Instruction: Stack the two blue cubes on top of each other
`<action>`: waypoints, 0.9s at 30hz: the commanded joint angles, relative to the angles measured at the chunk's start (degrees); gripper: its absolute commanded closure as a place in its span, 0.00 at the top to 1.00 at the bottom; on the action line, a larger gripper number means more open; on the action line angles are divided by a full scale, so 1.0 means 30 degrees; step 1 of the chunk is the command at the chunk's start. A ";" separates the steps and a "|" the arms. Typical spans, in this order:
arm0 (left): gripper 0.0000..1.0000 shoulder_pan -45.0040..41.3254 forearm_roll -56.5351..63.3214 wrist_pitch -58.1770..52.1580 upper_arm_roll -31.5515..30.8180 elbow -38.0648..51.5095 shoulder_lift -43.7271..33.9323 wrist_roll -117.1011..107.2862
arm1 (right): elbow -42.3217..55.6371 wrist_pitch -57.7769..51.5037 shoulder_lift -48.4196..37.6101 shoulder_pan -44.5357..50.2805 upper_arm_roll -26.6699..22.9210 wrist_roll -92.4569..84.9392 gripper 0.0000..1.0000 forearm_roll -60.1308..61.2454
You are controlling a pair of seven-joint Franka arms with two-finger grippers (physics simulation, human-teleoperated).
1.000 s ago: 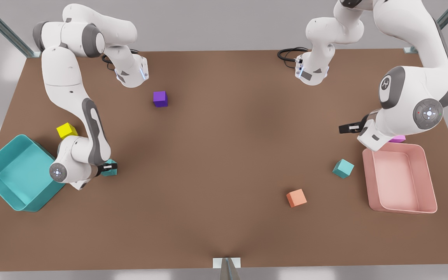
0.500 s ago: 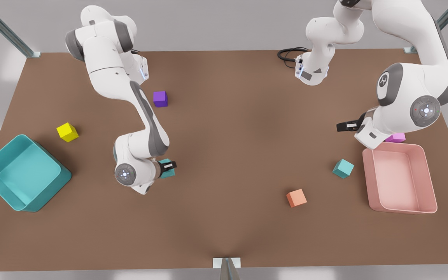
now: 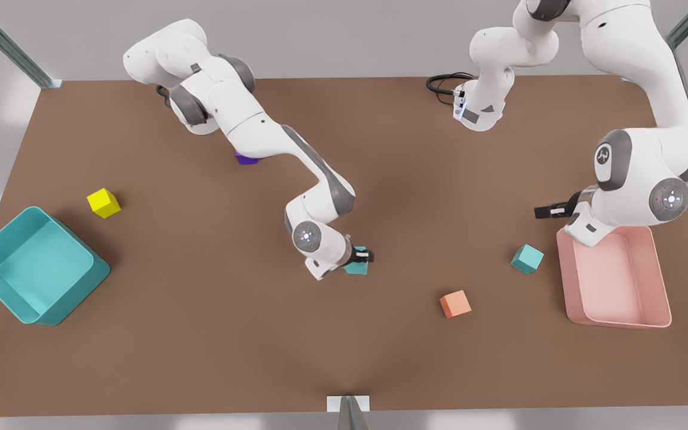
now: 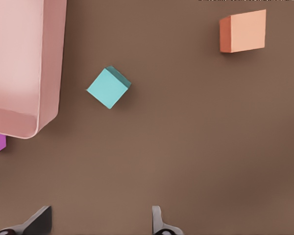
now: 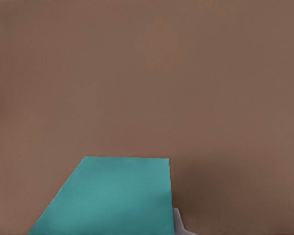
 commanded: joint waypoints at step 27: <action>1.00 0.0582 -0.0072 1.4619 0.0312 -0.5063 0.3850 2.0296 | 0.0676 -1.7123 -0.9268 -0.7163 -0.5095 -1.6002 1.00 -1.0354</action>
